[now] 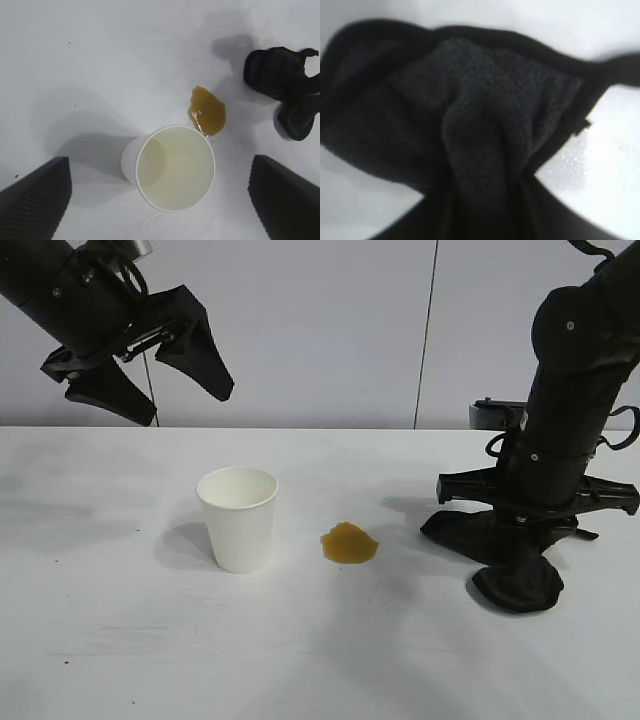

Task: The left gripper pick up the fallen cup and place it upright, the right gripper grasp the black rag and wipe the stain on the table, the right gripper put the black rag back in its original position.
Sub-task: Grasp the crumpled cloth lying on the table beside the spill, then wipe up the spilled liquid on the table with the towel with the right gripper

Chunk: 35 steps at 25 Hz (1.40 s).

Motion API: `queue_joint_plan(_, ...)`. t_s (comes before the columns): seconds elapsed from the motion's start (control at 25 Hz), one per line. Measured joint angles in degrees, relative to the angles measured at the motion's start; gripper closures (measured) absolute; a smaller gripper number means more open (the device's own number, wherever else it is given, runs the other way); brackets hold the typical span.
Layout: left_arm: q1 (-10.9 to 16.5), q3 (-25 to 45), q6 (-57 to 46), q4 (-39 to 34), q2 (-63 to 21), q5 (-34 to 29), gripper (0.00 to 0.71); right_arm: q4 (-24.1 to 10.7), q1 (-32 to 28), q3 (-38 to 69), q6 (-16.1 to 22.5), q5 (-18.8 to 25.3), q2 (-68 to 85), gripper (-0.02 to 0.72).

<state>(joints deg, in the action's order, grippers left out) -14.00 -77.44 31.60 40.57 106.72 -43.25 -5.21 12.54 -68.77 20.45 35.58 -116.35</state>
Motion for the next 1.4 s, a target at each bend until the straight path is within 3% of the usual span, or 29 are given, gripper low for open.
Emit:
queue_joint_plan(0.28,0.0,0.0,0.0,0.0,0.0,0.0,0.016,16.7,1.3,-4.2,-10.3,0.0,1.7,0.606)
queue_joint_plan(0.44,0.0,0.0,0.0,0.0,0.0,-0.1,0.016,19.1,4.7,-7.1,-10.8,-0.9,1.9,0.606)
queue_joint_plan(0.76,0.0,0.0,0.0,0.0,0.0,-0.1,0.016,20.0,12.8,-10.7,-9.6,-3.2,-2.3,0.606)
queue_joint_plan(1.08,0.0,0.0,0.0,0.0,0.0,-0.4,0.016,19.5,13.9,-14.3,-8.3,-3.8,-8.9,0.606)
queue_joint_plan(1.16,0.0,0.0,0.0,0.0,0.0,-0.4,0.016,17.6,13.9,-14.6,-6.7,-3.8,-9.1,0.606)
queue_joint_plan(1.4,0.0,0.0,0.0,-0.5,0.0,-0.4,0.016,6.8,12.0,-15.3,1.5,-3.4,-9.3,0.606)
